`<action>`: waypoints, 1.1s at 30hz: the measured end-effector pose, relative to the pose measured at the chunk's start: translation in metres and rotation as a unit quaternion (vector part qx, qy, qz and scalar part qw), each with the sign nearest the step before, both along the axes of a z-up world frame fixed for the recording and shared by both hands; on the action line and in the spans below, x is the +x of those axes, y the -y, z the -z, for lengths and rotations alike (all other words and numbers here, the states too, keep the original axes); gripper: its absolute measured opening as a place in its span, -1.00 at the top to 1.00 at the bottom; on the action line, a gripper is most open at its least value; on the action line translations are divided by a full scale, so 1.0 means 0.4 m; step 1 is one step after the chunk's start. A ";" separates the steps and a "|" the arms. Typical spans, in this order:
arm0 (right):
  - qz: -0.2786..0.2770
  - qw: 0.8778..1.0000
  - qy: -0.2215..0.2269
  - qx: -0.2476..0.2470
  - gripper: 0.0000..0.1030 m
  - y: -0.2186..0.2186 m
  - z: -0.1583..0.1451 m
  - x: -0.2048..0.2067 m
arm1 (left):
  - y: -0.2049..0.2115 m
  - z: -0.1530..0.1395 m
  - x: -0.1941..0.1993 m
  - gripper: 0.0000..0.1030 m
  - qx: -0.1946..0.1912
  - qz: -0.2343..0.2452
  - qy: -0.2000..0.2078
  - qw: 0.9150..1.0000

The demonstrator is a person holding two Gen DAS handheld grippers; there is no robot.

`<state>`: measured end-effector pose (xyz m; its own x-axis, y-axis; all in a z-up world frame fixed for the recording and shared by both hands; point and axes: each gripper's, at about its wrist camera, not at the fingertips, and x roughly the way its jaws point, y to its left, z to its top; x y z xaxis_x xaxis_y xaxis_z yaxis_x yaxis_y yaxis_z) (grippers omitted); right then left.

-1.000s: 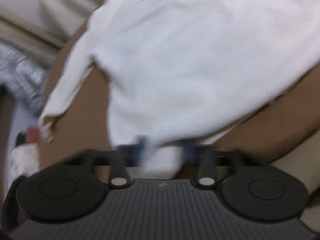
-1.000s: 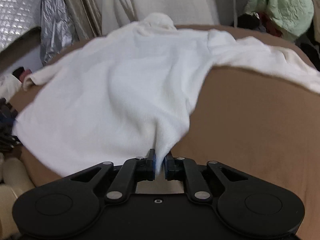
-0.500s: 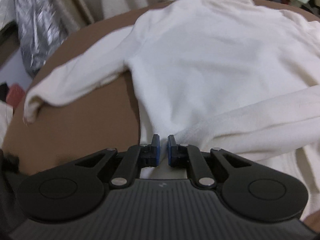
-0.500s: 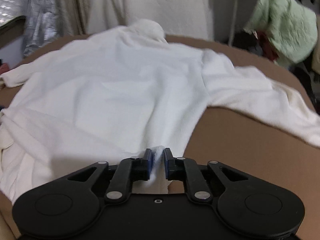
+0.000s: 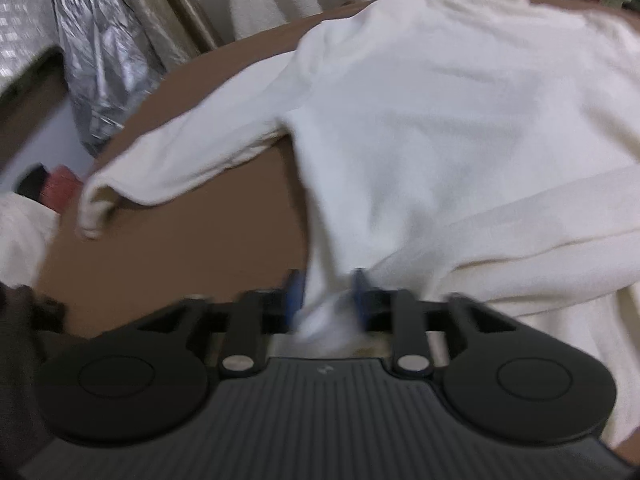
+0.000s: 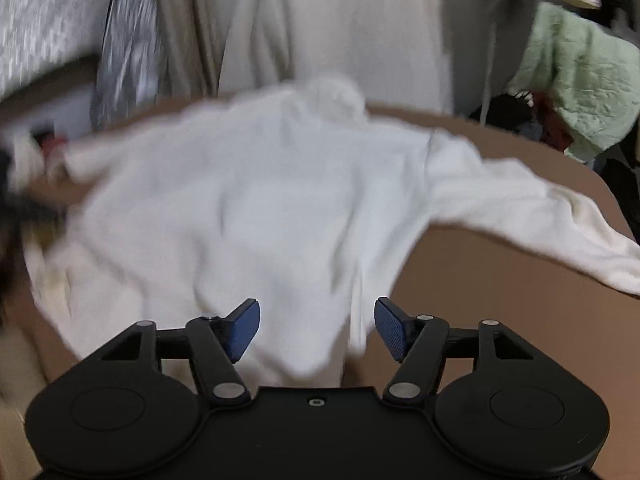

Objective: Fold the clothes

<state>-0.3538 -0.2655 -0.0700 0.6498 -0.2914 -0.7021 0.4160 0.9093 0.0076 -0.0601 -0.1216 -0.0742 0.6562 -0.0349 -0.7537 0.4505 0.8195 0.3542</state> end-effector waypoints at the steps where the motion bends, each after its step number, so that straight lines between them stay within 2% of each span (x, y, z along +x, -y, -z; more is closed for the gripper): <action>1: -0.011 1.000 -0.021 -0.009 -0.34 -0.012 0.021 0.007 | -0.001 -0.002 -0.005 -0.18 0.013 -0.005 0.011 1.000; 3: -0.031 0.998 -0.057 -0.026 -0.33 -0.033 0.061 0.019 | -0.011 -0.013 -0.017 -0.21 0.017 -0.006 0.020 1.000; 5: -0.025 0.997 -0.052 -0.042 -0.25 -0.041 0.087 0.023 | -0.030 -0.024 -0.029 -0.18 -0.004 -0.002 0.018 1.000; 6: -0.016 0.998 -0.035 -0.043 0.17 -0.034 0.091 0.020 | -0.041 -0.024 -0.034 0.21 -0.010 0.002 0.019 1.000; 7: -0.008 0.999 -0.016 -0.031 0.94 -0.023 0.079 0.014 | -0.046 -0.018 -0.036 0.84 -0.001 0.002 0.017 1.000; 8: 0.000 1.000 0.004 -0.018 0.90 -0.012 0.068 0.008 | -0.050 -0.012 -0.037 0.86 0.015 -0.005 0.017 1.000; 9: 0.008 1.000 0.024 -0.006 0.91 -0.001 0.056 0.002 | -0.061 -0.017 -0.041 0.86 0.012 -0.014 0.023 1.000; 11: 0.011 0.997 0.079 0.009 0.91 0.005 0.001 -0.027 | -0.095 -0.057 -0.055 0.86 -0.039 -0.025 0.030 0.999; 13: 0.007 0.993 0.121 0.008 0.91 -0.008 -0.063 -0.067 | -0.155 -0.115 -0.093 0.86 -0.098 -0.045 0.054 0.993; 15: 0.019 0.991 0.126 0.026 0.91 -0.012 -0.065 -0.094 | -0.217 -0.163 -0.139 0.86 -0.150 -0.065 0.079 0.983; 18: 0.037 0.989 0.134 0.052 0.91 -0.018 -0.068 -0.134 | -0.311 -0.186 -0.221 0.86 -0.206 -0.098 0.091 0.969; 22: 0.060 0.984 0.144 0.087 0.91 -0.027 -0.073 -0.187 | -0.325 -0.160 -0.227 0.85 -0.195 -0.103 0.050 0.974; 25: 0.078 0.979 0.151 0.114 0.91 -0.033 -0.076 -0.227 | -0.303 -0.158 -0.220 0.85 -0.179 -0.105 0.052 0.977; 28: 0.072 0.974 0.173 0.126 0.91 -0.040 -0.094 -0.243 | -0.291 -0.180 -0.247 0.86 -0.166 -0.107 0.086 0.976; 29: 0.054 0.972 0.197 0.113 0.91 -0.059 -0.126 -0.253 | -0.292 -0.194 -0.268 0.86 -0.162 -0.112 0.099 0.975; 31: -0.004 0.966 0.251 0.066 0.91 -0.113 -0.200 -0.286 | -0.308 -0.202 -0.275 1.00 -0.141 -0.131 0.111 0.975; 32: -0.030 0.961 0.270 0.046 0.90 -0.138 -0.227 -0.302 | -0.320 -0.202 -0.272 1.00 -0.127 -0.142 0.114 0.975; 33: -0.042 0.962 0.268 0.041 0.90 -0.149 -0.231 -0.310 | -0.331 -0.202 -0.268 1.00 -0.113 -0.154 0.118 0.975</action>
